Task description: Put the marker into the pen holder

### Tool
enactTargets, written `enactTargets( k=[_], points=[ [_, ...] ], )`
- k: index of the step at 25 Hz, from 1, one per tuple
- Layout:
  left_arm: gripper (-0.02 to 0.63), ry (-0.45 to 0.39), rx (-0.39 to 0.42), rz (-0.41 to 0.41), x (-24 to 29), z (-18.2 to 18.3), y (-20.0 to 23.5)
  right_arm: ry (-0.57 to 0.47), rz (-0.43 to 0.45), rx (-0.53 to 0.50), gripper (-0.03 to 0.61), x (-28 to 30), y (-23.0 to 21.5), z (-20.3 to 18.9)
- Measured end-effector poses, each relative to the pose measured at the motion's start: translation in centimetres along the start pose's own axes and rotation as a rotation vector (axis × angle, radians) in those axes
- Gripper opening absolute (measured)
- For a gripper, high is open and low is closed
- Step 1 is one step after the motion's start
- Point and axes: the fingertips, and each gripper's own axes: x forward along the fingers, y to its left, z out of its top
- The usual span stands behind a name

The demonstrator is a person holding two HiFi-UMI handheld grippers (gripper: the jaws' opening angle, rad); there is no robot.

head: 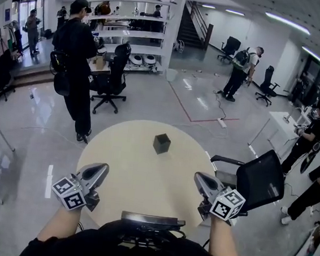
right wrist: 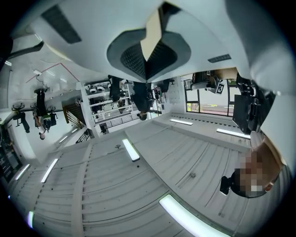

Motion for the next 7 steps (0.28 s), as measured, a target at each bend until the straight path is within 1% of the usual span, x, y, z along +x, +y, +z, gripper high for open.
enactTargets(
  k=[7],
  points=[
    [-0.005,0.000,0.016,-0.028,0.4,2.0,0.2,-0.011,-0.012,-0.005,0.003,0.5,0.7,1.5]
  ],
)
